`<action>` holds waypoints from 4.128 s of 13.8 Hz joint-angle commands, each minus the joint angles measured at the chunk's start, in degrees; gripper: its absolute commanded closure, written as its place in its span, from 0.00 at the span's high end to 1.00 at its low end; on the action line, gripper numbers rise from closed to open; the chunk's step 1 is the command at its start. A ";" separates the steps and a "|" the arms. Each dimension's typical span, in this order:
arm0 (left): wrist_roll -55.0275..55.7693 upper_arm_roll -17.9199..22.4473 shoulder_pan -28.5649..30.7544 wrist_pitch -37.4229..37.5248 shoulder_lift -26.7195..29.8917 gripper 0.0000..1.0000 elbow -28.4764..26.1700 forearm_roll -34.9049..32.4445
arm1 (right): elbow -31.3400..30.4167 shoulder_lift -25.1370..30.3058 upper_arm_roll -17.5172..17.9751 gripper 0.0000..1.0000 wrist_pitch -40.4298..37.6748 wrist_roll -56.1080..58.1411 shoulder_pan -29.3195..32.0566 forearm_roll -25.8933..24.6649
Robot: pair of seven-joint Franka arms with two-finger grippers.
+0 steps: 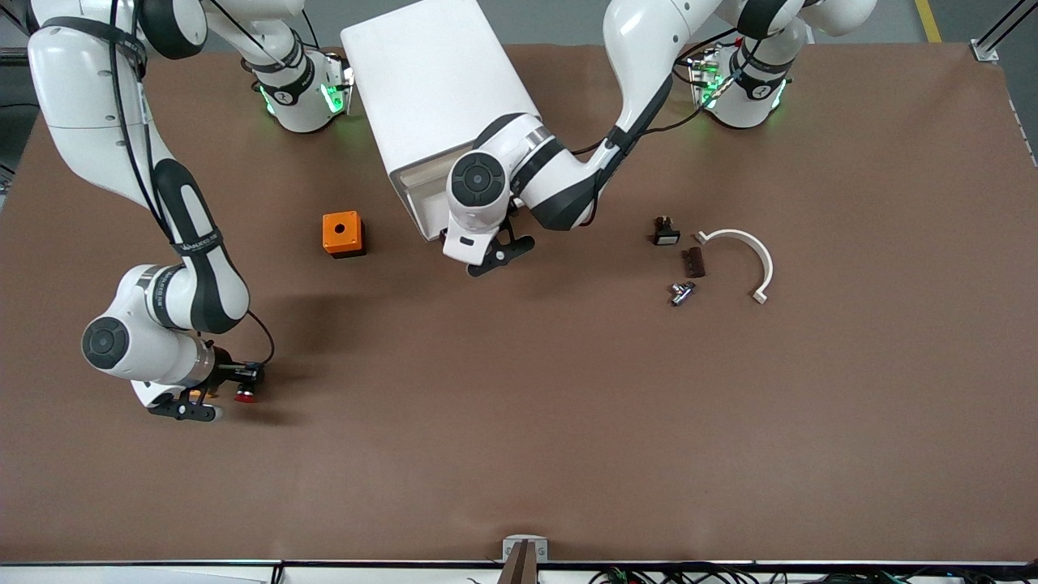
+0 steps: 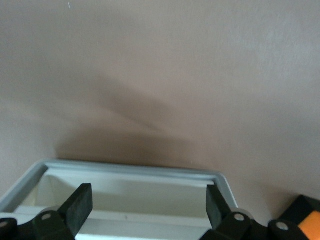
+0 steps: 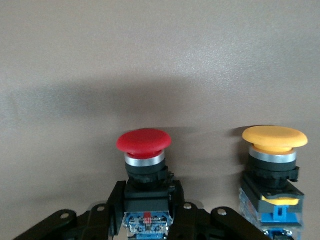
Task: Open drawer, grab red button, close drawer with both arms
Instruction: 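Push the drawer shut with the left gripper while the right gripper lowers the button, then set the red button beside the yellow button and open the right gripper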
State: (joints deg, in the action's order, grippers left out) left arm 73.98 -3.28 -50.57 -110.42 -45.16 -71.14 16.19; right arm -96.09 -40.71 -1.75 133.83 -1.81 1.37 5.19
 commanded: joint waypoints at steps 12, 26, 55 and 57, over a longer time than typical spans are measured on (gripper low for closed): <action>2.22 -2.52 -0.05 -0.24 0.77 1.00 -4.63 12.98 | -4.10 1.51 1.57 0.05 -0.94 -0.57 -0.06 2.63; 0.46 2.83 1.53 -0.77 4.98 1.00 -4.27 7.63 | -3.66 4.24 1.14 0.02 -0.07 0.93 0.47 -0.87; -71.67 6.27 42.47 22.45 48.84 0.99 -33.61 -14.08 | -4.28 16.78 1.22 1.00 -14.62 1.89 1.00 -0.97; -72.74 6.18 43.45 20.07 50.60 0.99 -36.43 -16.35 | -4.28 20.83 1.22 1.00 -19.55 1.89 1.09 -0.97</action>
State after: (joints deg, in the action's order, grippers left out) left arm 2.64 3.66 -7.77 -87.04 1.20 -102.17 2.68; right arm -98.69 -24.48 -1.20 117.65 -0.48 1.82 4.74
